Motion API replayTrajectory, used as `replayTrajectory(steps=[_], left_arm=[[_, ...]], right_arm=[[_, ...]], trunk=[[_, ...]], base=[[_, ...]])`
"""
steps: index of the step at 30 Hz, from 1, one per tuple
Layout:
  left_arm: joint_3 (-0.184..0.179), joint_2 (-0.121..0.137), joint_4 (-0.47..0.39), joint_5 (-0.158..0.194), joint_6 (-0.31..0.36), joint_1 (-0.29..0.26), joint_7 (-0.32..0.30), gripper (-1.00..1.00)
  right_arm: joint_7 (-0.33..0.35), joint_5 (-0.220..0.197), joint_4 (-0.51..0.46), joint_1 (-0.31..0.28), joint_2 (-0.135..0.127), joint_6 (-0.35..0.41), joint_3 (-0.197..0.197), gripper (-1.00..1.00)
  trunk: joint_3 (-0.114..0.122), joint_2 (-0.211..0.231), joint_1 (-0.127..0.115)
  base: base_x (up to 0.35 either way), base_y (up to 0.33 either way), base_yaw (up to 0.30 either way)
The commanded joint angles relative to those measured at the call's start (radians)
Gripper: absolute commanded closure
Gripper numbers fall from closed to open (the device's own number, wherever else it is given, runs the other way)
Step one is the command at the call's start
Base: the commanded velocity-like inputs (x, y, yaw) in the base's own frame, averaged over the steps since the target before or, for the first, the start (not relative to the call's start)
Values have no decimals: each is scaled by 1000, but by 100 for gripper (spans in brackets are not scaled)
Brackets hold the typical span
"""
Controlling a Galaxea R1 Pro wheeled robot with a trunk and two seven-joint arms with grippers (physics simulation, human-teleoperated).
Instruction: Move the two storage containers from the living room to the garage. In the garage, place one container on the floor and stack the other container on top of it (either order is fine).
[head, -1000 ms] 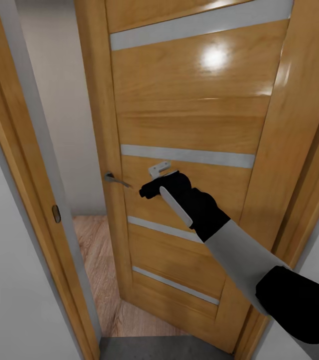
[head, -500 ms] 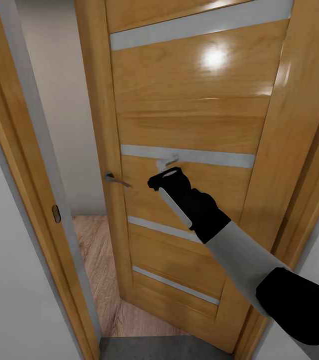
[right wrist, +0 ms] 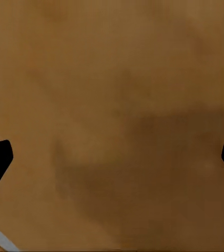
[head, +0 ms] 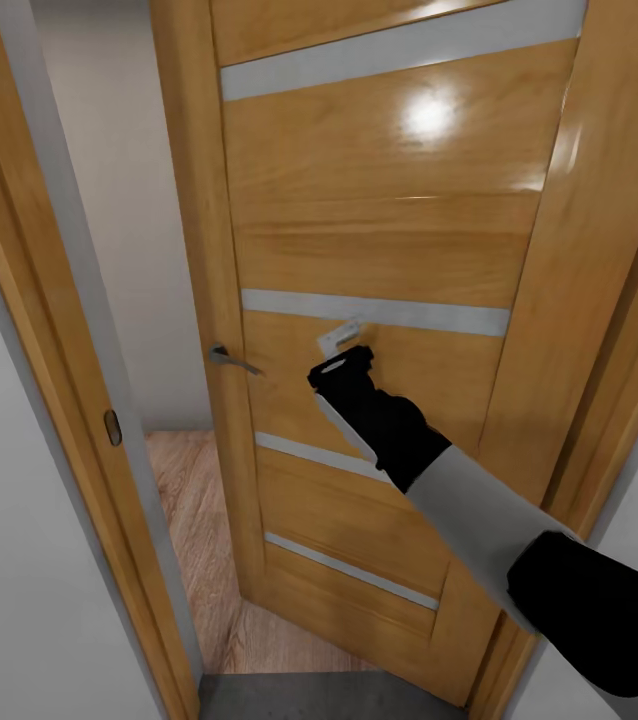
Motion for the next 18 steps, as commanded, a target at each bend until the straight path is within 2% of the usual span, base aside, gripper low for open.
replayTrajectory(steps=[1, 3, 7, 18], left_arm=[[1, -3, -1, 6, -2, 0, -1, -100], [1, -8, -5, 6, -2, 0, -2, -100], [0, -19, -8, 5, -3, 0, -2, -100], [0, -21, -8, 4, -4, 0, -3, -100]], right_arm=[[-10, -7, 34, -2, 0, -17, 14, -100], [-5, -4, 96, -3, 0, -63, 28, -100], [3, -4, 139, -4, 0, -91, 34, -100], [47, -1, 135, -5, 0, -95, 35, -100]], trunk=[[-1, -1, 0], [-1, -1, 0], [-1, -1, 0], [-1, -1, 0]], base=[[0, 0, 0], [0, 0, 0], [0, 0, 0], [0, 0, 0]])
